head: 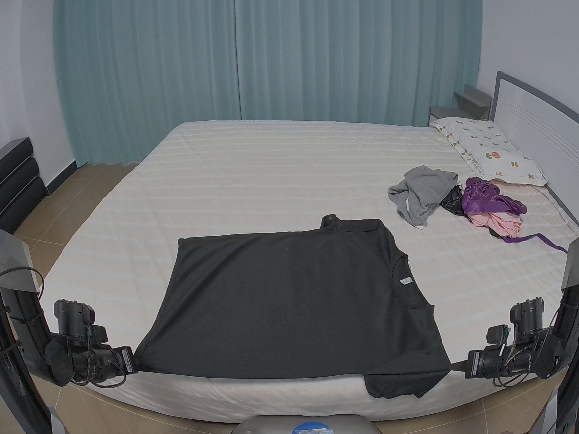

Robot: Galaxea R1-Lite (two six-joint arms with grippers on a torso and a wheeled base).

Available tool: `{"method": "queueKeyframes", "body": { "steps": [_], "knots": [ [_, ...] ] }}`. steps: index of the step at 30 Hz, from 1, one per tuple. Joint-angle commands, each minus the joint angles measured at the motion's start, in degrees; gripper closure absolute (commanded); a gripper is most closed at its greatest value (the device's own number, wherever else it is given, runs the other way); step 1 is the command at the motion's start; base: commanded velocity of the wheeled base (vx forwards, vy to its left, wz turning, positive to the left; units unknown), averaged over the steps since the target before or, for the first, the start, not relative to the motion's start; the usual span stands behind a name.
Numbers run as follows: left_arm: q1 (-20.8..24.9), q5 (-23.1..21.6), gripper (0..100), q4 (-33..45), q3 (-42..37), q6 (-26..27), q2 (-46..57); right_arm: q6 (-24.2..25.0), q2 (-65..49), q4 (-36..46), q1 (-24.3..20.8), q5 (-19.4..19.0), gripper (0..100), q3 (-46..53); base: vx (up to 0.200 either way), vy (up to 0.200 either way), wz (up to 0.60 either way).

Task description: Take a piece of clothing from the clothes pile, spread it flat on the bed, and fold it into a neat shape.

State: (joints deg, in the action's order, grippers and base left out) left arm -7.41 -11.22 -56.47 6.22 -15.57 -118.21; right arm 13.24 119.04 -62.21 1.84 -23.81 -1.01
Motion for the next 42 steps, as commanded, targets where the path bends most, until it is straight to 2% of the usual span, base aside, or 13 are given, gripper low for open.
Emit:
{"method": "queueKeyframes", "body": {
  "steps": [1,9,19,24,35,42],
  "knots": [
    [-0.06,0.49,100,-0.05,-2.17,2.47,0.26,-0.67,-3.11,2.71,0.27,-0.01,100,1.01,0.0,0.0,0.0],
    [0.03,1.46,100,0.04,-4.37,5.2,1.49,-4.36,-6.98,10.0,0.44,0.17,100,1.01,0.0,0.0,0.0],
    [-0.06,2.69,100,0.57,-6.13,8.62,1.84,-5.42,-9.53,15.98,0.53,0.61,100,1.01,0.0,0.0,0.0],
    [-0.23,2.78,100,7.51,-6.13,12.05,6.06,-8.05,-11.2,19.85,1.5,0.69,100,1.01,0.0,0.0,0.0],
    [-0.15,3.13,100,12.52,-6.04,14.07,8.79,-11.31,-14.45,23.98,2.73,0.69,100,1.01,0.0,0.0,0.0],
    [-0.23,3.48,100,13.05,-3.14,13.19,9.32,-10.69,-16.12,21.43,2.73,0.43,100,-0.57,0.0,0.0,0.0]
  ]
}}
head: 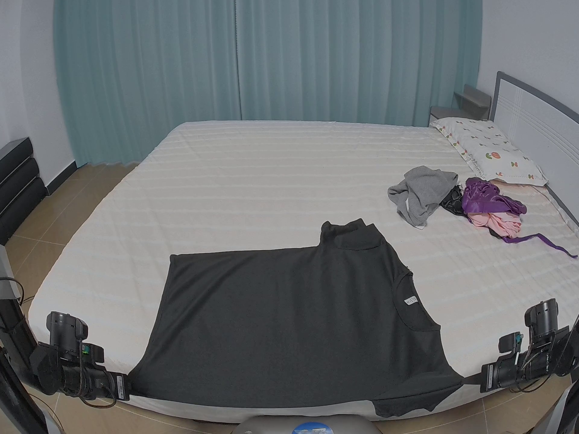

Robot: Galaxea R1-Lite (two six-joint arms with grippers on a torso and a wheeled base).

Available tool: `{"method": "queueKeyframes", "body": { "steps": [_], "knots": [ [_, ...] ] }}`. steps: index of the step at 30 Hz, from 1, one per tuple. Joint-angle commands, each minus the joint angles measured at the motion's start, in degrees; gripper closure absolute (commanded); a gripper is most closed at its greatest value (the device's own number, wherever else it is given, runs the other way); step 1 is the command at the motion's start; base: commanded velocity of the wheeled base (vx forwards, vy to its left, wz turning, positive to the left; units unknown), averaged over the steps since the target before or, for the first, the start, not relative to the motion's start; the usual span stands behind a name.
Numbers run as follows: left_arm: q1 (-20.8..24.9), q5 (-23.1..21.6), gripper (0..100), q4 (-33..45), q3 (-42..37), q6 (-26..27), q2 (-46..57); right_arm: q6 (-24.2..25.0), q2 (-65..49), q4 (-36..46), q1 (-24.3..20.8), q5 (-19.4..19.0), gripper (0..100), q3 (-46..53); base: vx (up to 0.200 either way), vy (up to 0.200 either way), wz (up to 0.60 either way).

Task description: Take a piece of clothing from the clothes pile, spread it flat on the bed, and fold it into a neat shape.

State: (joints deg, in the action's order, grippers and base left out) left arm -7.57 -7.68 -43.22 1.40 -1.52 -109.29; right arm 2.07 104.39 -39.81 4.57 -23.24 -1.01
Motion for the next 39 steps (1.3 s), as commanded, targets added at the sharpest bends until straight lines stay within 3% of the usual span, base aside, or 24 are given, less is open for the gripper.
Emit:
{"method": "queueKeyframes", "body": {
  "steps": [1,7,14,32,39],
  "knots": [
    [-0.08,-0.14,100,-0.29,2.03,-1.2,0.48,0.48,-1.56,-1.14,0.0,-0.14,100,-0.75,0.0,0.0,0.0],
    [0.54,-0.41,100,-0.29,8.79,-12.19,2.85,2.06,-2.35,-0.7,-1.14,-0.06,100,-6.63,0.0,0.0,0.0],
    [1.51,-0.41,100,-0.29,13.1,-18.69,4.17,8.04,-1.73,0.18,-1.23,0.03,100,-13.14,0.0,0.0,0.0],
    [2.38,-0.58,100,0.06,14.68,-19.22,3.91,8.21,-0.06,0.97,-3.6,0.38,100,-15.95,0.0,0.0,0.0],
    [2.38,-0.41,100,0.15,17.49,-20.1,1.45,8.3,2.49,6.86,-3.69,1.17,100,-22.72,0.0,0.0,0.0]
  ]
}}
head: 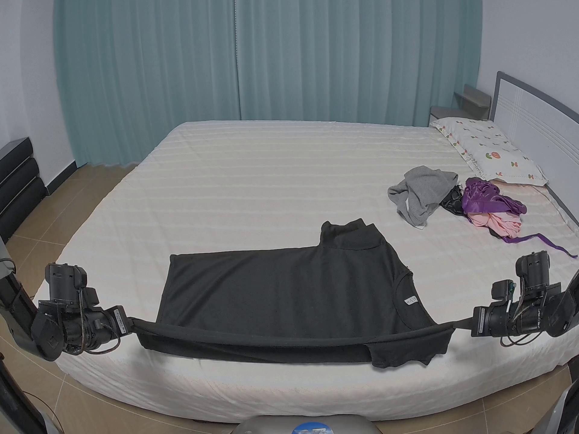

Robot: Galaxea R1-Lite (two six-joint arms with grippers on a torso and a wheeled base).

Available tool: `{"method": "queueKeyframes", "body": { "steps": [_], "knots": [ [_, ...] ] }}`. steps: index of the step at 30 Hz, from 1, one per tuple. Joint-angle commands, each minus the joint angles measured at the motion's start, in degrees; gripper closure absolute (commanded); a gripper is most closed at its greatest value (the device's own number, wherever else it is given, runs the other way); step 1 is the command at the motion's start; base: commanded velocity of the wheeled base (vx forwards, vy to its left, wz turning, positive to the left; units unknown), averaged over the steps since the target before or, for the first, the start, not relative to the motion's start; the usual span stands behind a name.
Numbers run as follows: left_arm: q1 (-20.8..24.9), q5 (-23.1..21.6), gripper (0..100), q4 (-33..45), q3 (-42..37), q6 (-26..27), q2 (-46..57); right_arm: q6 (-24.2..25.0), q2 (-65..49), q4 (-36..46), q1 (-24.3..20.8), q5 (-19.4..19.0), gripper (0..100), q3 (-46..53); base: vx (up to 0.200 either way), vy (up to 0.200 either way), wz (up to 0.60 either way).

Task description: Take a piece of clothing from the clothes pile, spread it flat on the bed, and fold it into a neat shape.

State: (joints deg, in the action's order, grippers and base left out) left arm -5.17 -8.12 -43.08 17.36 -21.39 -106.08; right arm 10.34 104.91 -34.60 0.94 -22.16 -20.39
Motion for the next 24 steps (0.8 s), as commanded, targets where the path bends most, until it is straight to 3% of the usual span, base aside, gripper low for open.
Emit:
{"method": "queueKeyframes", "body": {
  "steps": [1,8,24],
  "knots": [
    [-0.02,0.03,100,0.02,1.54,-0.23,-1.76,0.03,1.96,1.64,-0.06,0.1,100,-3.34,0.0,0.0,0.0],
    [0.25,-0.14,100,0.02,2.77,-0.23,-3.43,0.3,2.05,6.3,0.03,0.01,100,-8.17,0.0,0.0,0.0],
    [0.25,-0.14,100,0.02,0.57,-0.23,-2.73,0.21,-2.34,6.38,0.03,0.01,100,-4.48,0.0,0.0,0.0]
  ]
}}
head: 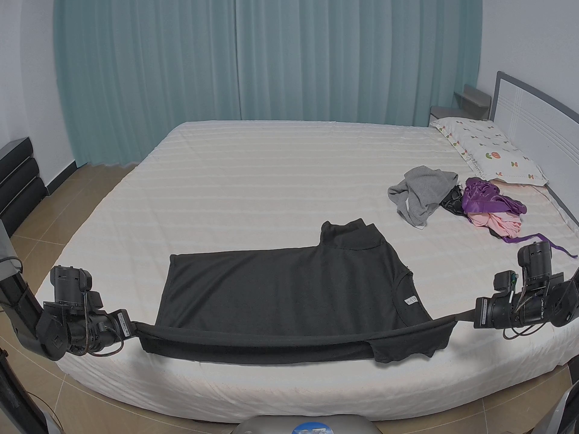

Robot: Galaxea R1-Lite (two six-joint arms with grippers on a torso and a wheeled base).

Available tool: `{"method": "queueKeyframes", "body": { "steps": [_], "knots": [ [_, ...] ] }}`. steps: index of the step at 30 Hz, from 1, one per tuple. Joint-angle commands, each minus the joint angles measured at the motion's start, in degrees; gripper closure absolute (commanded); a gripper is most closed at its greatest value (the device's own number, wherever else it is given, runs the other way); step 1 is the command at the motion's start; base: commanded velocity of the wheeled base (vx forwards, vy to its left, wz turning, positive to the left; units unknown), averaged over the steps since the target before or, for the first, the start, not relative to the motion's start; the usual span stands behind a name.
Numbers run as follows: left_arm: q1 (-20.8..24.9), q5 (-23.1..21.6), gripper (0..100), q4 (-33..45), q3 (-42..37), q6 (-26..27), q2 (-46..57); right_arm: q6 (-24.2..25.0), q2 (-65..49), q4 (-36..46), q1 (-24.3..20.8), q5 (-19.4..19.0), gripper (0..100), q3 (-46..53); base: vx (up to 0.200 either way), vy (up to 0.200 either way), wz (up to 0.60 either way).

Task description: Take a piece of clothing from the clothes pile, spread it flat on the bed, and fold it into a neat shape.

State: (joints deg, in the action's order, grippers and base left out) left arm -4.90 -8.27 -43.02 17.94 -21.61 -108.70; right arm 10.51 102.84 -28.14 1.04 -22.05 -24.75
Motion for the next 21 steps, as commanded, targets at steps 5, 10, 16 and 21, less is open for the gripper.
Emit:
{"method": "queueKeyframes", "body": {
  "steps": [5,10,16,21],
  "knots": [
    [-0.02,0.0,100,-0.05,1.39,-0.18,-0.63,0.04,2.37,-0.08,-0.16,-0.1,100,-2.5,0.0,0.0,0.0],
    [-0.02,0.0,100,-0.05,3.41,-0.53,-2.3,0.04,5.53,0.01,-0.33,-0.1,100,-5.84,0.0,0.0,0.0],
    [0.77,0.0,100,-0.05,5.79,-0.53,-5.73,-0.05,9.04,0.1,-1.21,-0.01,100,-9.62,0.0,0.0,0.0],
    [1.3,0.27,100,-0.05,8.33,-0.62,-9.07,0.04,12.12,3.0,-1.74,-0.01,100,-13.57,0.0,0.0,0.0]
  ]
}}
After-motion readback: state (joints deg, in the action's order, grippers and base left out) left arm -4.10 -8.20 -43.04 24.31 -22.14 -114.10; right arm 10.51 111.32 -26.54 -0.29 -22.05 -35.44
